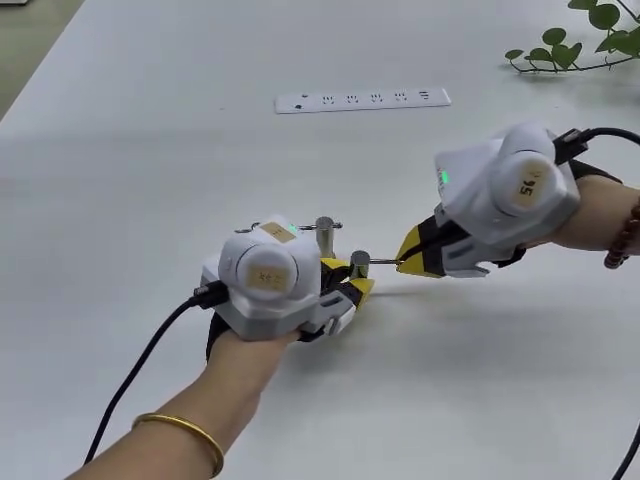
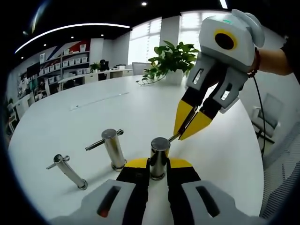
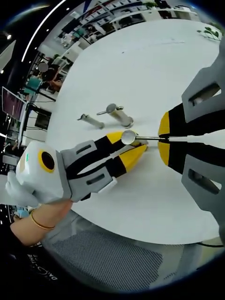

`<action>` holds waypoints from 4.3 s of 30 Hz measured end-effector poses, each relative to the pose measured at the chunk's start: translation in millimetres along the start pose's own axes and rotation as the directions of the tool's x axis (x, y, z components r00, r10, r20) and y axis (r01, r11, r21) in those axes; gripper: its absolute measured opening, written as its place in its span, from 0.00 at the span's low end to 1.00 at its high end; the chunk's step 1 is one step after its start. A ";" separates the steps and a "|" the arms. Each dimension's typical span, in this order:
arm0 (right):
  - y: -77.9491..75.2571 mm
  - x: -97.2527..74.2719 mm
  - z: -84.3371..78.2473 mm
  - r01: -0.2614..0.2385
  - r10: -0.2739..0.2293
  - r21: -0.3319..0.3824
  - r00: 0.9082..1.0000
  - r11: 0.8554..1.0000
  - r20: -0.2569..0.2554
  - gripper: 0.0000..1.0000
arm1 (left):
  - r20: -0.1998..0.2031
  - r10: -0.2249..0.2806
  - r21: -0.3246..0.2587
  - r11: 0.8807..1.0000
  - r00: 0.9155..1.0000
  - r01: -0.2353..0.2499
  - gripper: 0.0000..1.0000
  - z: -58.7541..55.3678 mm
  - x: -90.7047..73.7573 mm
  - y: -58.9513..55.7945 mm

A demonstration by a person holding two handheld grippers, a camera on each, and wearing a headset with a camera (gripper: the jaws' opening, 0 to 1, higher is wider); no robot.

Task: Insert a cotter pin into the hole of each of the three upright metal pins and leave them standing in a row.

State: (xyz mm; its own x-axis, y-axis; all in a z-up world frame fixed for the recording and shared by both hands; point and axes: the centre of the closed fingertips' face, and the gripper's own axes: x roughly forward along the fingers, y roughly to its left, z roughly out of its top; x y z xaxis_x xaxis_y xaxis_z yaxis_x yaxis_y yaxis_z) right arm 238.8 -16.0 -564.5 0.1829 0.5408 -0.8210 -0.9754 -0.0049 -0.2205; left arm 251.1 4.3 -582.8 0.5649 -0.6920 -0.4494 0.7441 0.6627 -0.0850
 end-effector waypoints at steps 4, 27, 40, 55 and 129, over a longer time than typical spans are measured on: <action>-1.1 1.9 3.2 -0.001 0.001 -0.005 1.000 1.000 0.002 0.00 | -0.002 0.004 -0.009 1.000 1.000 -0.004 0.11 -1.6 1.7 0.3; -4.1 12.0 19.2 0.003 -0.004 0.021 0.999 1.000 0.050 0.03 | 0.007 0.008 -0.023 1.000 1.000 -0.008 0.11 -2.7 3.2 0.5; -4.0 -0.1 10.7 0.032 -0.037 0.083 0.997 0.996 0.062 0.03 | 0.005 0.007 -0.049 0.999 1.000 -0.007 0.11 -3.3 3.1 1.2; -1.7 1.3 18.5 0.025 -0.028 0.054 0.997 0.998 0.066 0.00 | 0.006 0.011 -0.066 0.998 1.000 -0.011 0.11 -3.9 3.3 1.5; -2.8 22.0 37.8 -0.038 0.009 0.206 0.990 0.978 0.141 0.12 | -0.009 0.020 -0.044 0.999 1.000 -0.021 0.36 -12.6 -18.2 -2.2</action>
State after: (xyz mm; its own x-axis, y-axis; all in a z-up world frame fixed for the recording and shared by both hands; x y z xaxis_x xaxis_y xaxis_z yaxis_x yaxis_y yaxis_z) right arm 240.9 27.7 -562.0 0.1552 0.6536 -0.7407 -0.9861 0.1477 -0.0763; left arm 234.6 19.0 -585.6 0.5767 -0.6757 -0.4591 0.7159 0.6887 -0.1144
